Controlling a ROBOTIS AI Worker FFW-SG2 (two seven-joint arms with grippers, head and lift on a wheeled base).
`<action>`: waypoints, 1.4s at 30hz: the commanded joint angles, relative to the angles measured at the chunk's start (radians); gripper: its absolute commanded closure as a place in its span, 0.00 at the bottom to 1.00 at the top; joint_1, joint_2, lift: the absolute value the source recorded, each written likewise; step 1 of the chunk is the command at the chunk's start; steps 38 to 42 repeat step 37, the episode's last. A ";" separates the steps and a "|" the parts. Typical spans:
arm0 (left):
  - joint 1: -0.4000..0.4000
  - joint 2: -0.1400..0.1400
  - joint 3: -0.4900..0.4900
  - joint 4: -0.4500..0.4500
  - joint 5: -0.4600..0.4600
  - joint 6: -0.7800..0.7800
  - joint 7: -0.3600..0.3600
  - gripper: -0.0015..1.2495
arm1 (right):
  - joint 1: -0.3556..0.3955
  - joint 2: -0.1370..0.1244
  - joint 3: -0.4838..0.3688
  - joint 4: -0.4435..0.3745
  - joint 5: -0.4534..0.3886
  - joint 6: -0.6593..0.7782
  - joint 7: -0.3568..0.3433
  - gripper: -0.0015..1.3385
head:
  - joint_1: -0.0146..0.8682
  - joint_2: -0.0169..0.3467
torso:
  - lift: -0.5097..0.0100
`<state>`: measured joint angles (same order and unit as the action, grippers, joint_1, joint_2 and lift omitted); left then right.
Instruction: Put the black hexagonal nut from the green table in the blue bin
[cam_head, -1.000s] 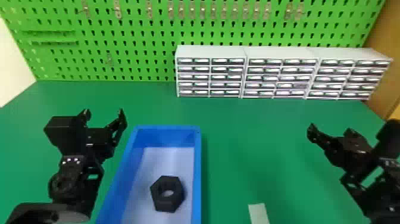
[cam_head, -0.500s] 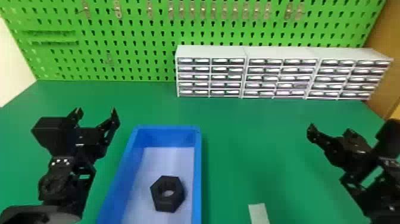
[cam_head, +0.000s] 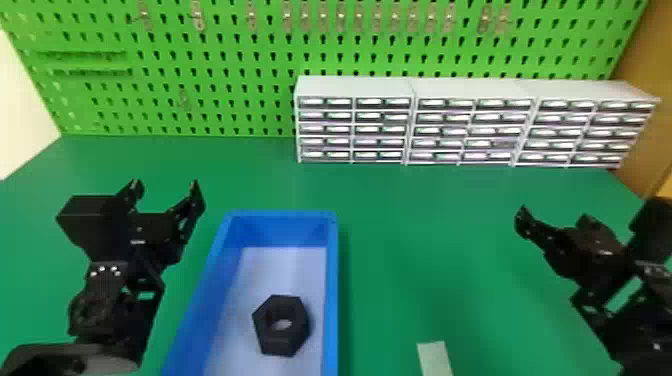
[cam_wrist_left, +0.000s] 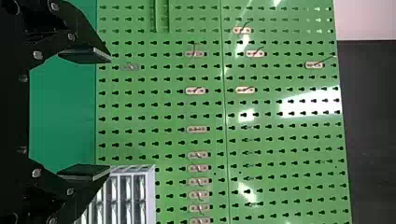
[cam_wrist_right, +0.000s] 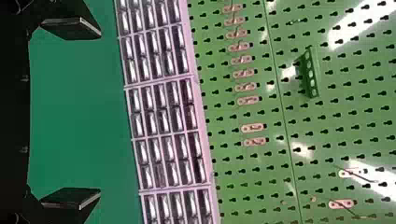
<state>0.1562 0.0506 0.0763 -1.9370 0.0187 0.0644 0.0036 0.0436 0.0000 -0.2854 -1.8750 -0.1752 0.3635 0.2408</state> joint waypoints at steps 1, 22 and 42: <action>-0.001 0.000 0.002 0.001 0.000 0.000 0.001 0.33 | -0.001 0.001 -0.001 0.000 0.000 0.000 0.000 0.08 | 0.76 0.20 | 0.80; -0.004 0.000 -0.010 0.001 0.003 0.000 0.001 0.33 | 0.004 0.001 -0.006 0.000 -0.001 0.000 0.000 0.08 | 0.76 0.20 | 0.80; -0.004 0.000 -0.010 0.001 0.004 0.000 0.001 0.33 | 0.004 0.001 -0.006 0.000 0.000 0.000 0.000 0.08 | 0.76 0.20 | 0.80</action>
